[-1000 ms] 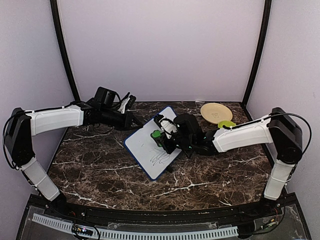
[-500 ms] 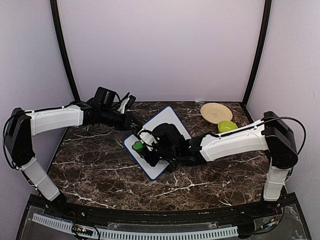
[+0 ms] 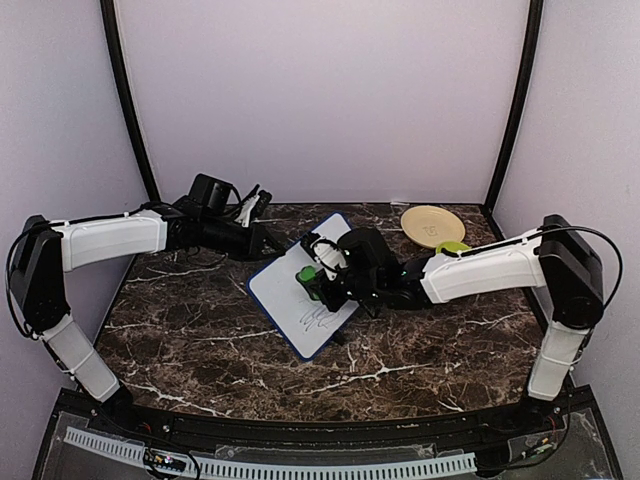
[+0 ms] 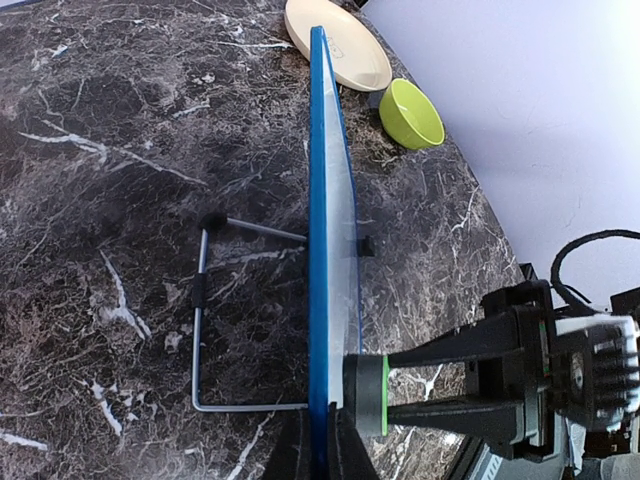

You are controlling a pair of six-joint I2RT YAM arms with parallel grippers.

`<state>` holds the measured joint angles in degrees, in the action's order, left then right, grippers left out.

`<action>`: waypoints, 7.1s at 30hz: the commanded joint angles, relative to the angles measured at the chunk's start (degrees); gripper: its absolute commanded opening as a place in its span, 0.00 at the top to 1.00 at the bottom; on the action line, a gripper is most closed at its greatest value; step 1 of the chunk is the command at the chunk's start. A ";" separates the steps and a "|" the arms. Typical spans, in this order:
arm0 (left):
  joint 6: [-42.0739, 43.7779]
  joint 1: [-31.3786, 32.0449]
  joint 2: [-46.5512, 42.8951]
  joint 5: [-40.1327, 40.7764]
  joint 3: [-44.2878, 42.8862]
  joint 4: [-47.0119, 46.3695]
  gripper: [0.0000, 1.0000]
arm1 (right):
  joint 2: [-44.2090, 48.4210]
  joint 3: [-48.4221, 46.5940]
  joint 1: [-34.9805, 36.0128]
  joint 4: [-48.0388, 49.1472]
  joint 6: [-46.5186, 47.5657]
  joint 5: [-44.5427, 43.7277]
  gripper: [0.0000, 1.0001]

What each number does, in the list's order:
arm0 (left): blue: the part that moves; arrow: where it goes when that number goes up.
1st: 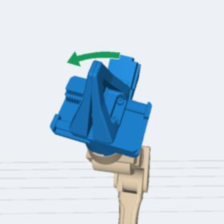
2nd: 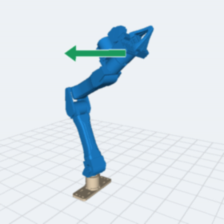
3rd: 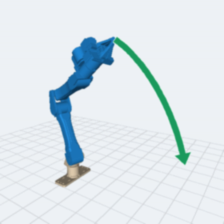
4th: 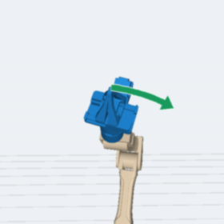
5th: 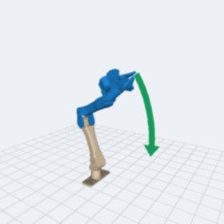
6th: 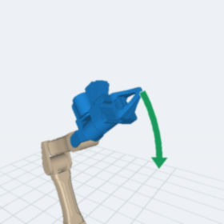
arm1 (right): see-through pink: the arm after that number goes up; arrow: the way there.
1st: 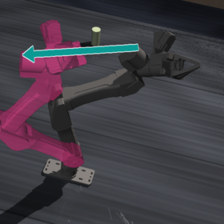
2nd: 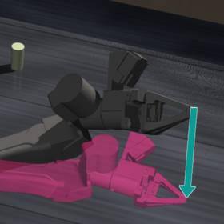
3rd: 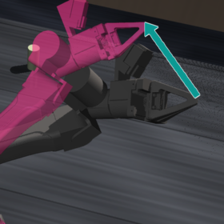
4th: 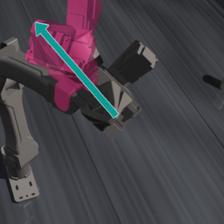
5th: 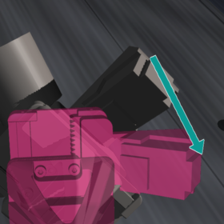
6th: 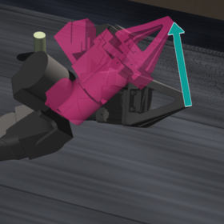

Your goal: Erase the whiteboard

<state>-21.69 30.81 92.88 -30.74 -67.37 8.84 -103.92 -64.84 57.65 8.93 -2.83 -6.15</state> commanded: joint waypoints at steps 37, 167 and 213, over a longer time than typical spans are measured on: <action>-0.37 1.18 -0.89 -3.06 -0.95 -1.05 1.00 | 1.70 12.72 -11.43 8.41 -3.10 0.79 0.99; -0.57 1.04 0.84 -1.31 -3.61 -0.63 1.00 | -1.81 16.22 5.28 25.66 -1.53 -7.33 0.99; -0.37 -0.42 -0.31 -0.29 -5.29 0.45 1.00 | -0.36 16.41 -2.85 28.41 -4.37 1.85 0.99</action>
<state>-22.65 30.96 96.42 -30.94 -72.27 9.15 -102.50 -45.74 51.53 34.00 -6.55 -5.15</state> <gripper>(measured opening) 0.066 0.211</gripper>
